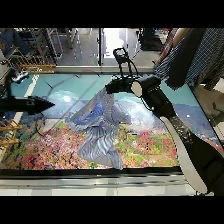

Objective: Fold the clothes and pants, and hang the long-sleeved shirts on hangers.

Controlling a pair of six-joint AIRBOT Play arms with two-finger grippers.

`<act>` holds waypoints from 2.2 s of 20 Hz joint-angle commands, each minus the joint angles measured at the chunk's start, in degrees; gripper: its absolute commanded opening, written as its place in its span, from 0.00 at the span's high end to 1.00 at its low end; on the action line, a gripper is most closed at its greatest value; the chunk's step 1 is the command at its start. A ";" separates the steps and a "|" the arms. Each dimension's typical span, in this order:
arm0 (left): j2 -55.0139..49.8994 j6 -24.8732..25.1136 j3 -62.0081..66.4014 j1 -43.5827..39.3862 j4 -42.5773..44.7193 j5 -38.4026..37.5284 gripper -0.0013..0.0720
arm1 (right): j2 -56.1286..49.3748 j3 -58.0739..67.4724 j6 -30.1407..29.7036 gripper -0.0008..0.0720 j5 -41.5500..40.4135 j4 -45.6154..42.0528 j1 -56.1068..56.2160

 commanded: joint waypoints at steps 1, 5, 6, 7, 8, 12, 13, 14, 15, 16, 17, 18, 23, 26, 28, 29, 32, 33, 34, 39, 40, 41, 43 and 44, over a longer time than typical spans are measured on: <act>-3.85 -0.22 -0.02 -3.69 1.97 -4.20 0.96 | 0.04 0.04 -0.55 0.95 0.17 -0.24 -0.70; -5.20 -0.17 -0.02 -3.69 2.03 -4.90 0.96 | 0.09 0.04 -2.60 0.95 -0.48 -1.29 -0.70; -5.44 -0.02 -0.02 -3.74 2.19 -4.83 0.96 | 0.20 0.04 -4.24 0.95 -0.70 -0.92 -0.50; -5.81 -0.02 -0.02 -4.00 2.29 -4.76 0.96 | 0.42 0.07 -5.01 0.95 -0.68 -0.79 -0.22; -6.29 0.00 -0.02 -4.37 2.25 -4.76 0.96 | 0.72 0.07 -5.73 0.95 -0.68 -0.79 0.11; -6.78 0.00 0.00 -3.54 1.66 -4.85 0.96 | 1.38 0.87 -6.54 0.95 -0.63 -2.16 -0.20; -6.32 -0.02 0.00 -2.49 1.01 -4.92 0.96 | 1.20 0.83 -5.81 0.95 -0.59 -2.34 -0.66; -5.77 -0.02 0.02 -1.38 0.42 -5.31 0.96 | 0.98 0.83 -4.85 0.95 -0.61 -2.56 -1.20; -5.11 -0.02 0.02 -0.24 0.28 -6.29 0.96 | 0.72 0.83 -3.89 0.95 -0.83 -2.56 -1.73; -4.72 -0.04 0.02 0.63 0.48 -7.72 0.96 | 0.61 0.83 -3.87 0.95 -1.31 -2.56 -2.25; -4.61 -0.04 0.00 1.20 0.48 -9.64 0.96 | 0.63 0.83 -3.87 0.95 -2.08 -2.78 -2.54; -4.68 -0.07 -0.04 1.27 0.50 -10.56 0.96 | 0.68 0.85 -3.85 0.95 -3.26 -2.64 -2.67; -5.01 0.02 -0.52 -0.85 0.42 -12.87 0.96 | 0.68 0.83 -3.87 0.95 -3.89 -2.67 -2.69; -5.68 -0.02 -0.52 -2.43 0.46 -10.23 0.96 | 0.68 0.85 -3.91 0.95 -3.85 -2.36 -2.64; -6.38 -0.02 -0.52 -3.32 0.42 -4.83 0.96 | 0.92 0.85 -4.04 0.95 -3.61 -1.60 -2.27; -6.95 0.00 -0.52 -3.89 0.31 -2.40 0.96 | 1.20 0.85 -4.44 0.95 -3.37 -1.22 -1.92; -9.44 2.36 -0.50 -6.54 -2.05 -2.54 0.96 | 2.12 0.85 -7.82 0.95 -2.05 -0.61 -0.15; -10.14 2.64 -0.50 -7.45 -2.40 -2.49 0.96 | 2.51 0.85 -9.16 0.95 -1.38 -0.59 0.52; -10.64 2.82 -0.48 -8.24 -2.86 -2.54 0.96 | 2.84 0.83 -10.32 0.95 -0.52 -0.57 1.14; -11.39 6.75 -0.48 -10.03 -6.19 -6.03 0.96 | 4.94 0.85 -18.88 0.95 6.95 0.00 4.09; -11.39 6.88 -0.48 -10.03 -7.19 -5.97 0.96 | 5.49 0.87 -20.65 0.95 9.22 0.87 4.72; -11.43 7.13 -0.48 -10.03 -8.13 -5.97 0.96 | 6.34 0.90 -21.38 0.95 11.54 2.38 5.42; -11.43 8.24 -0.48 -10.51 -9.07 -5.99 0.96 | 8.41 0.87 -23.93 0.95 15.04 6.25 7.04; -11.47 9.40 -0.48 -11.13 -9.01 -6.03 0.96 | 9.73 0.87 -27.43 0.95 16.55 8.52 8.13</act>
